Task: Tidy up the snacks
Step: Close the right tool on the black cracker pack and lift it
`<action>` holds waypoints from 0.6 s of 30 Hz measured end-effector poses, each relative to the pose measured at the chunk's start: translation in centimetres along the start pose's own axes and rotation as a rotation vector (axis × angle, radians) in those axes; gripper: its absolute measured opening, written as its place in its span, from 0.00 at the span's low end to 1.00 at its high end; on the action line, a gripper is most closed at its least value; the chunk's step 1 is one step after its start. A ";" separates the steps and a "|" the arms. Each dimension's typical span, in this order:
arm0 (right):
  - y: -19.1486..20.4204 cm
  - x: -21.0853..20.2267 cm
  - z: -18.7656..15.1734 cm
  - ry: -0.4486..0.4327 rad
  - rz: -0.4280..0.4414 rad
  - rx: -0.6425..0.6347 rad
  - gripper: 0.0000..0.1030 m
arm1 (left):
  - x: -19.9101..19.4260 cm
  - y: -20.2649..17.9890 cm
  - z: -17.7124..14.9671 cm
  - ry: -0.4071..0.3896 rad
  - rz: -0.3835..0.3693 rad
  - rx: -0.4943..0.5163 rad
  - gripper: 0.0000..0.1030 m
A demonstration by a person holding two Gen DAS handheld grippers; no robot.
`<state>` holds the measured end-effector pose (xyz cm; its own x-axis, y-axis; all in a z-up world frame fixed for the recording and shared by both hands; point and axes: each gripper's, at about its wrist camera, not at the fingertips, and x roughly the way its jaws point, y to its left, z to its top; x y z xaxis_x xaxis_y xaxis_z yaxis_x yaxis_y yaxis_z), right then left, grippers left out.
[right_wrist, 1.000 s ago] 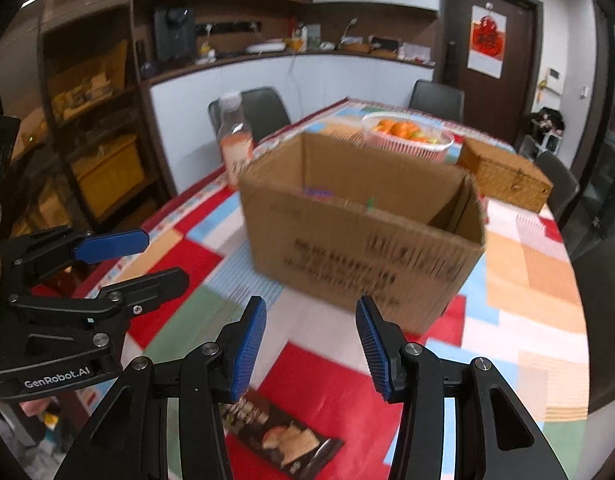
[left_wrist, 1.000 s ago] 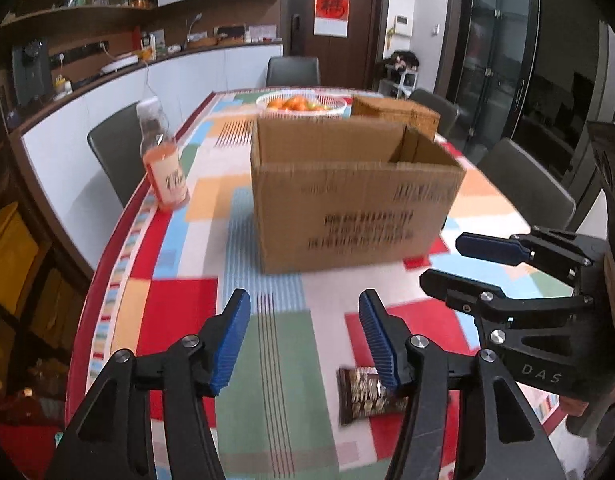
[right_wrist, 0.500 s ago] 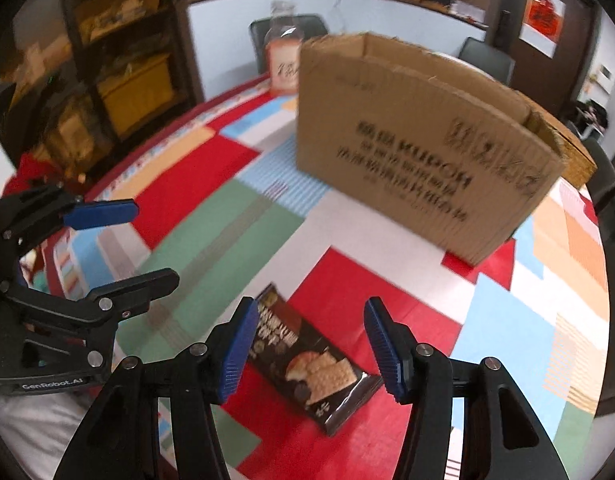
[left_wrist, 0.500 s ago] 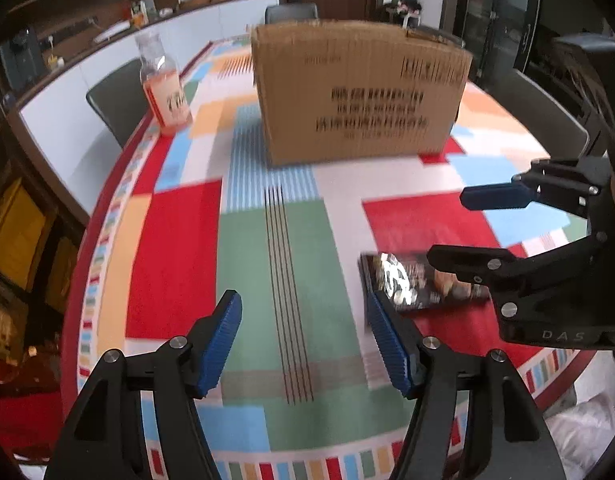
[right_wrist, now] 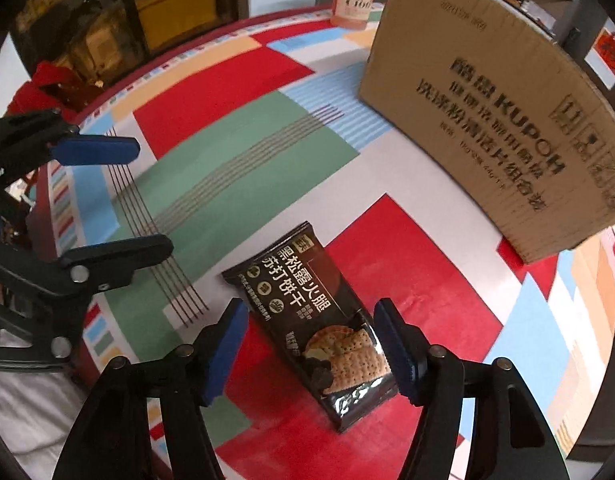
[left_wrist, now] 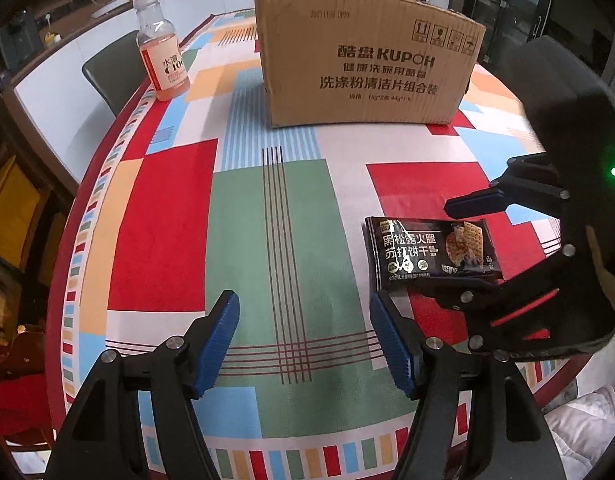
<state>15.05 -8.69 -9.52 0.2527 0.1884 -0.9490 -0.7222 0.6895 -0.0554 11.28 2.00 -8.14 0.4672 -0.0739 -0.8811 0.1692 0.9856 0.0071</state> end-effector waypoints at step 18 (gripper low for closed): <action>-2.9 1.9 0.4 -0.036 0.025 0.201 0.61 | 2.5 1.0 1.9 0.008 0.014 -0.035 0.65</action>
<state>17.89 -10.06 -11.08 0.2618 0.2292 -0.9375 -0.5859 0.8096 0.0343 14.28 2.49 -9.41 0.4620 -0.0590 -0.8849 0.1322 0.9912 0.0029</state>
